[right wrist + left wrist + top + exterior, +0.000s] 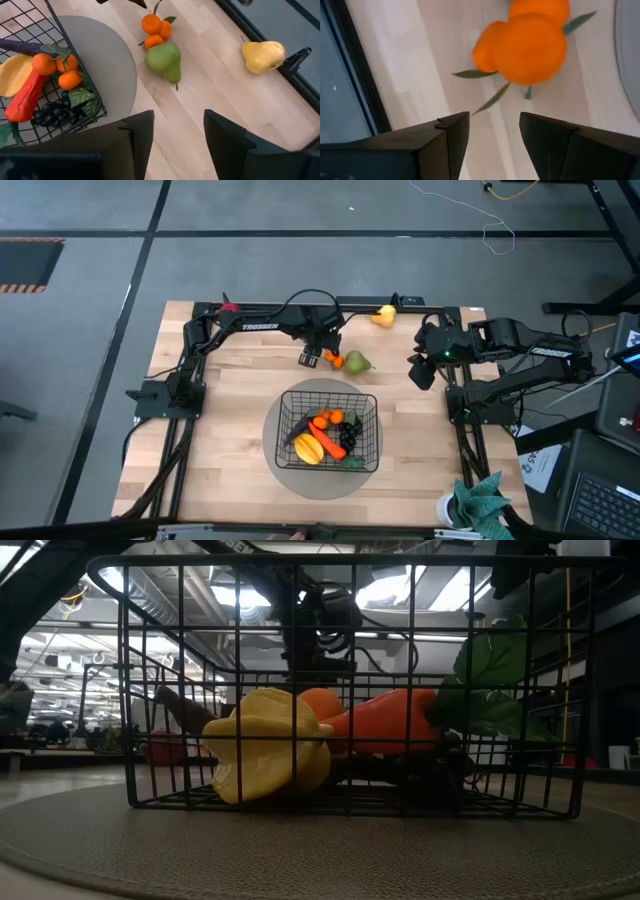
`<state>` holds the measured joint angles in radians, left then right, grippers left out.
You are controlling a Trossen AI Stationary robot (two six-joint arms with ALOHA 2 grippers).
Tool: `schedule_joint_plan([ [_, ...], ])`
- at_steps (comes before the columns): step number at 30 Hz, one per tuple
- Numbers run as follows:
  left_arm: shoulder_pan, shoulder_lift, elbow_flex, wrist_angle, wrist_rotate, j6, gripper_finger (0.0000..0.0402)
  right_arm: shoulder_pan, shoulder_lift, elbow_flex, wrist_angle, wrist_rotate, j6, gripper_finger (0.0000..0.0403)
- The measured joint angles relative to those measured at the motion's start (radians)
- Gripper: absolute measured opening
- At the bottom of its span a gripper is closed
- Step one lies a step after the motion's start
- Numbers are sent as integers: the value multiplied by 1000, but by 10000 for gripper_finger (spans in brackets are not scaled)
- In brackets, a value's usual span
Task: Build produce basket
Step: Put the oranges into the wire basket
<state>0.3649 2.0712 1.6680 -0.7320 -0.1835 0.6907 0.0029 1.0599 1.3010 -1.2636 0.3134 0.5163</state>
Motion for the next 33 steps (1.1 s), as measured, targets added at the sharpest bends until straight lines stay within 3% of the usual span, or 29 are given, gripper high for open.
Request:
schedule_joint_plan([
  [5,-1,0,0,71,7,1,163,0,0,0,0,0,0,161],
  [10,-1,3,-8,53,87,0,163,0,0,0,-3,0,3,161],
  [33,14,44,-24,63,69,1,163,0,0,0,-3,0,6,161],
])
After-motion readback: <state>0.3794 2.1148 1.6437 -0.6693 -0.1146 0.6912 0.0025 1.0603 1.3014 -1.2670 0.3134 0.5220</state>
